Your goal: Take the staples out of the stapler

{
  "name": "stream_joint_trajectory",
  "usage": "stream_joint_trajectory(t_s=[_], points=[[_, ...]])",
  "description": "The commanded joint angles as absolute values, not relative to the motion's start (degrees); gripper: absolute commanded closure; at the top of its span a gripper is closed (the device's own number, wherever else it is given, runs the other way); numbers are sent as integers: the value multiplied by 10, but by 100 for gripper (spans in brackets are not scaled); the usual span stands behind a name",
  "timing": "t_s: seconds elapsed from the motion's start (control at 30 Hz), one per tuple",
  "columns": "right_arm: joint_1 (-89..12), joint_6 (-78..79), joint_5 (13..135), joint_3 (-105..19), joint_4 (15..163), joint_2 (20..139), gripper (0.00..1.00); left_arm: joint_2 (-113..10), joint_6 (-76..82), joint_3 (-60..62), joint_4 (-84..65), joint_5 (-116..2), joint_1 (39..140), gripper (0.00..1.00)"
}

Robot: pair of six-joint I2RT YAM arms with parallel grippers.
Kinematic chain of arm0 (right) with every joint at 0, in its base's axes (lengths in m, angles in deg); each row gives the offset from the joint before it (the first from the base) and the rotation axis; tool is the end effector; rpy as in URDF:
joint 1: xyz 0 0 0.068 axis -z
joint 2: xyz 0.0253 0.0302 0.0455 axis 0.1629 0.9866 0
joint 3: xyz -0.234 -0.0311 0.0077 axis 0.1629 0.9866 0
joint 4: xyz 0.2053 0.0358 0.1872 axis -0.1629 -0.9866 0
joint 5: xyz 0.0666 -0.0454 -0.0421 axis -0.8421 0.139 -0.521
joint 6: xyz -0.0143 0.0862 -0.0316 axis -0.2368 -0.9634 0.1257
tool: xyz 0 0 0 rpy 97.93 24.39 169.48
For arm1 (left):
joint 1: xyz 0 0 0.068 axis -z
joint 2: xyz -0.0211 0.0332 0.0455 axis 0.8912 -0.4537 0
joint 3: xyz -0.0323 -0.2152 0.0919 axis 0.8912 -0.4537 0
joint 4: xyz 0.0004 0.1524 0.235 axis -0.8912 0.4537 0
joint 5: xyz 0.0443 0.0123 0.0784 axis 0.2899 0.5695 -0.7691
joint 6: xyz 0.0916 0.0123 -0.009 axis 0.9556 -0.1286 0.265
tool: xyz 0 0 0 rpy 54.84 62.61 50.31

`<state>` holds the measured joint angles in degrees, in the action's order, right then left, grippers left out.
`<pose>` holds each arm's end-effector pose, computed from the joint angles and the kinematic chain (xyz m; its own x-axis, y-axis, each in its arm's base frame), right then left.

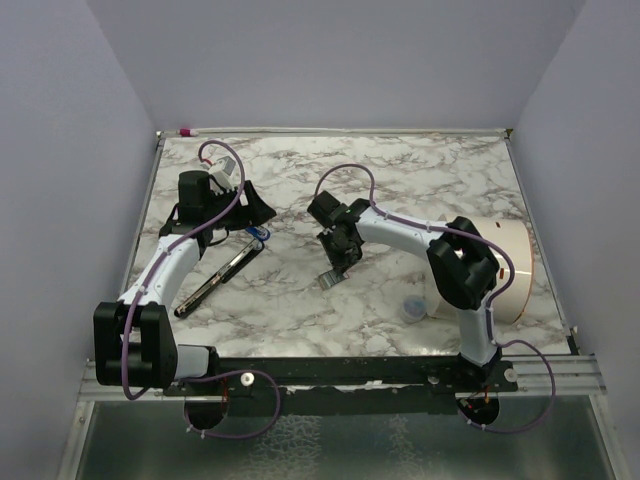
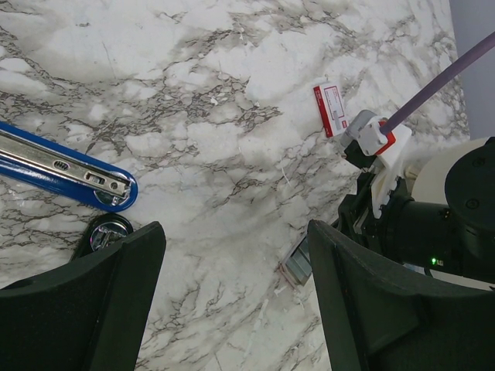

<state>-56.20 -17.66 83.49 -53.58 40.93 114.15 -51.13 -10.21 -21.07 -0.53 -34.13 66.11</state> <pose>0.2835 0.2979 0.0827 -0.9114 -0.3601 -0.1992 -0.3772 0.9245 0.0550 0.3478 -0.0624 0.1973 -0.6822 -0.3156 -0.6595 0.2260 0.7668 -0.6008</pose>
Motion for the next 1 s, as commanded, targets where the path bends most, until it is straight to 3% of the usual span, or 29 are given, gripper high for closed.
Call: stream_joint_trajectory(t_s=[0.0,0.13,0.5,0.97], points=[[-570,-173,857,-559,393,1153,82,-512,-102,-214,-19,-325,659,23],[-573,-175,857,-564,391,1147,87,-512,-102,-215,-18,-325,658,23],[-590,-189,781,-547,425,1121,87,-509,-104,-215,-20,-325,658,23],[-599,-186,773,-549,429,1140,87,-510,-102,-216,-20,-323,658,23]])
